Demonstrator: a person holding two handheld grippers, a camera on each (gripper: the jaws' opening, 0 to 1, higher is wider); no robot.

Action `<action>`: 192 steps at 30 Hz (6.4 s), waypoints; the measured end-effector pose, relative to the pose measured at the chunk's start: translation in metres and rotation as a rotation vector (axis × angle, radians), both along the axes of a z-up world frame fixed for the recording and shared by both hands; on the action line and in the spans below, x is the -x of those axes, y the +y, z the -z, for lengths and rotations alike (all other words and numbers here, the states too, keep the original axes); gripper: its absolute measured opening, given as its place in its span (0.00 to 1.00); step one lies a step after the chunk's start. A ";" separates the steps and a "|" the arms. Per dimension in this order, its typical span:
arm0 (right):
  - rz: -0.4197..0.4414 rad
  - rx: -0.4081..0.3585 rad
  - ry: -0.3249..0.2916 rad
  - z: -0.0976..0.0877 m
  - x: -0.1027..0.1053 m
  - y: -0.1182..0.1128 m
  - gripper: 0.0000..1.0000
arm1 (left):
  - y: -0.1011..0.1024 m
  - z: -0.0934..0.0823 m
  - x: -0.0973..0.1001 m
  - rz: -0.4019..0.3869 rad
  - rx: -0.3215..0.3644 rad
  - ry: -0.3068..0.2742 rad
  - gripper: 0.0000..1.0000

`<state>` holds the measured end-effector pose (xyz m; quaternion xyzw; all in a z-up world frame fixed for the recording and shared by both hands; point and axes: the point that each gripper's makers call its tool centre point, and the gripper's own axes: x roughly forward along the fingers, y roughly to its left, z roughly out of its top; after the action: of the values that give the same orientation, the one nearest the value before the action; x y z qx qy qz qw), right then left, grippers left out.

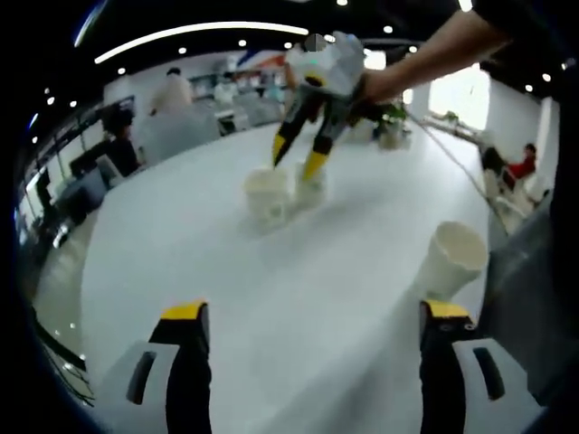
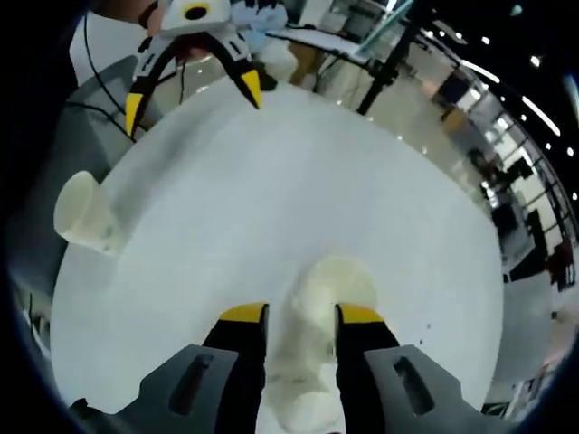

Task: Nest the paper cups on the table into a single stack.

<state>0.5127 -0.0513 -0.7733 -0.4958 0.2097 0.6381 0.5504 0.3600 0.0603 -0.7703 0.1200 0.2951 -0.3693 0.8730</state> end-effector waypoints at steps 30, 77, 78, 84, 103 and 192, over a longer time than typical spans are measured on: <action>-0.100 0.081 0.022 0.029 0.007 0.002 0.00 | 0.001 0.007 -0.001 -0.024 0.027 0.017 0.91; -0.019 -0.063 -0.081 -0.077 0.058 -0.018 0.00 | -0.014 -0.032 0.013 0.065 -0.017 -0.055 0.89; -0.010 -0.068 -0.083 -0.081 0.058 -0.020 0.00 | -0.015 -0.035 0.013 0.066 -0.017 -0.058 0.89; 0.049 -0.116 -0.104 -0.108 0.066 -0.033 0.00 | -0.019 -0.040 0.016 0.078 -0.022 -0.065 0.89; 0.114 -0.208 -0.127 -0.168 0.120 -0.053 0.00 | -0.030 -0.046 0.032 0.117 -0.025 -0.069 0.89; -0.094 0.040 0.153 -0.053 0.266 -0.036 0.00 | -0.025 -0.036 0.040 0.095 0.005 -0.035 0.85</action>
<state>0.2464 -0.0875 -0.7205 -0.4658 0.2403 0.6949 0.4923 0.3202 0.0352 -0.7343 0.1383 0.2731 -0.4089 0.8597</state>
